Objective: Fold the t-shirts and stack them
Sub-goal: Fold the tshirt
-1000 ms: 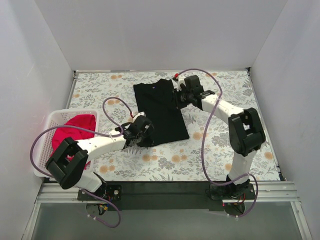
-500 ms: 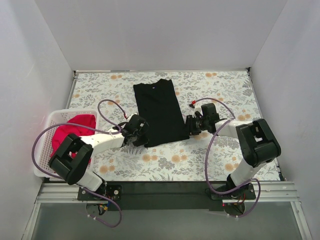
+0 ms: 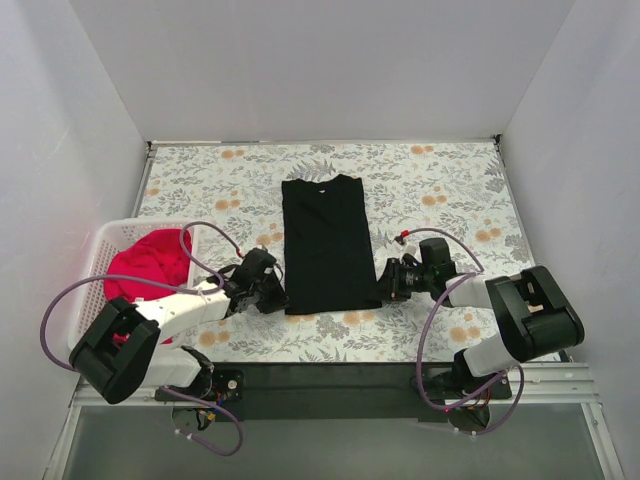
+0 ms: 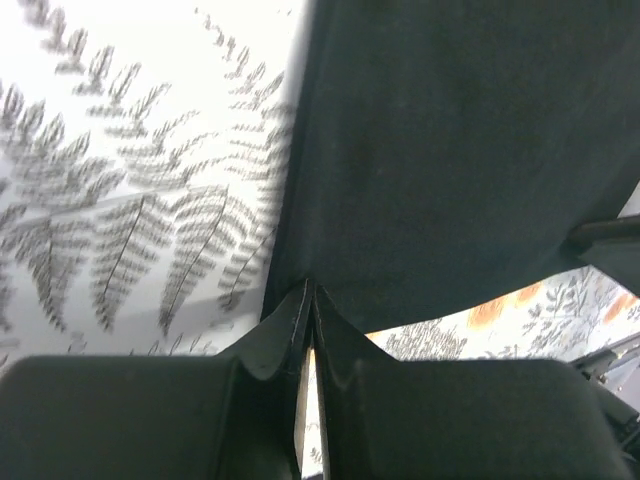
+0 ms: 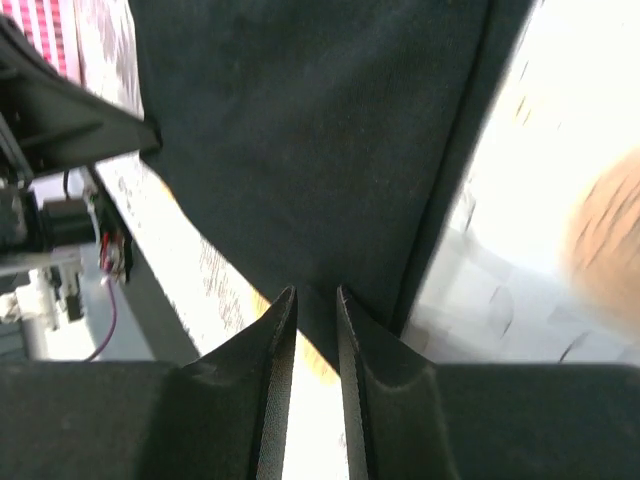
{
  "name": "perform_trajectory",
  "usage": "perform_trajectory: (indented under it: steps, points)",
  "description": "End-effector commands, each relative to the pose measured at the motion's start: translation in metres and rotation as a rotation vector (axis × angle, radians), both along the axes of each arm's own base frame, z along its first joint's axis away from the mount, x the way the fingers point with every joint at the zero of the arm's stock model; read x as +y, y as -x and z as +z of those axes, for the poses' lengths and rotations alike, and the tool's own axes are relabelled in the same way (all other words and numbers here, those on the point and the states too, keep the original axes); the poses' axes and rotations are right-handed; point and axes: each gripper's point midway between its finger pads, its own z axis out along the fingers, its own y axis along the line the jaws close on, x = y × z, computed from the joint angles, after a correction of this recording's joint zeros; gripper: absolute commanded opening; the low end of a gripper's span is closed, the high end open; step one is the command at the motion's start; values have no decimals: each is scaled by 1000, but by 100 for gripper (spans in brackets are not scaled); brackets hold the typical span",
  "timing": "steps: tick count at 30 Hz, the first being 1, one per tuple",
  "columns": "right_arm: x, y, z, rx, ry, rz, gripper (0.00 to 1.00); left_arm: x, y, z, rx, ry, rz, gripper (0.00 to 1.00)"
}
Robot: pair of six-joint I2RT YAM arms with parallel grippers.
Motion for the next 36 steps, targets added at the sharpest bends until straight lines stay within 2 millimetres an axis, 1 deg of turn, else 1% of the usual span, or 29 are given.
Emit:
perform_trajectory:
  steps: [1, 2, 4, 5, 7, 8, 9, 10, 11, 12, 13, 14, 15, 16, 17, 18, 19, 20, 21, 22, 23, 25, 26, 29, 31, 32, 34, 35, 36]
  points:
    - [-9, 29, -9, 97, 37, 0, 30, 23, 29, -14, 104, -82, 7, 4]
    - [-4, 18, 5, 55, 12, 4, 31, 15, 15, 2, 58, -54, 12, 4]
    - [4, 1, 30, -15, -31, 18, 32, 10, -2, 21, -1, -37, 18, 5]
    - [11, -18, 51, -80, -56, 20, 33, 7, -22, 40, -69, -27, 45, 6]
    - [16, -37, 69, -142, -69, 26, 34, 7, -47, 62, -150, -16, 61, 7]
    - [23, -57, 90, -207, -84, 28, 35, 3, -64, 79, -197, -3, 73, 7]
    - [25, -67, 91, -212, -78, 23, 35, 1, -77, 89, -235, 10, 81, 8]
    - [27, -78, 97, -234, -78, 16, 36, 5, -90, 93, -255, 9, 99, 8]
    - [29, -87, 99, -239, -80, 12, 36, 4, -99, 98, -270, 18, 101, 9]
    - [34, -103, 102, -241, -85, 11, 36, -1, -114, 101, -290, 32, 104, 9]
    - [37, -112, 92, -210, -82, 4, 36, -2, -127, 105, -314, 54, 106, 9]
    - [39, -118, 102, -234, -92, 4, 36, 1, -134, 101, -304, 42, 116, 9]
    - [43, -132, 98, -229, -91, 2, 35, -7, -143, 106, -316, 80, 94, 8]
    - [44, -138, 94, -216, -92, -4, 35, -4, -152, 89, -281, 67, 102, 8]
    - [45, -145, 90, -215, -94, -9, 34, -5, -156, 81, -260, 70, 100, 7]
    - [47, -149, 74, -181, -93, -9, 34, -9, -161, 78, -251, 98, 90, 7]
    - [47, -154, 69, -170, -98, -16, 34, -7, -166, 59, -208, 91, 99, 6]
    - [43, -160, 63, -164, -99, -28, 33, -6, -169, 52, -193, 95, 108, 6]
    - [41, -164, 49, -145, -99, -33, 33, -7, -172, 46, -180, 109, 115, 5]
    - [37, -166, 41, -132, -98, -44, 33, -4, -175, 37, -161, 107, 127, 4]
    - [28, -172, 29, -117, -94, -65, 33, -3, -176, 22, -134, 103, 131, 4]
    - [18, -173, 13, -87, -94, -75, 33, 1, -175, 7, -97, 104, 143, 3]
    - [5, -175, -1, -52, -90, -100, 32, 2, -173, -5, -70, 97, 144, 3]
    - [-12, -178, -15, -22, -98, -133, 32, 2, -166, -16, -37, 94, 140, 3]
    - [-14, -177, -13, -13, -119, -129, 31, 3, -165, -15, -37, 93, 139, 4]
    - [-13, -177, -5, -27, -131, -121, 31, 4, -167, -12, -48, 90, 140, 5]
    - [-11, -175, 11, -47, -150, -106, 32, 6, -169, 4, -84, 81, 140, 8]
    - [-11, -176, 30, -90, -161, -102, 34, 14, -168, 5, -85, 42, 158, 9]
    - [-11, -170, 34, -94, -160, -102, 36, 16, -171, 24, -128, 42, 160, 14]
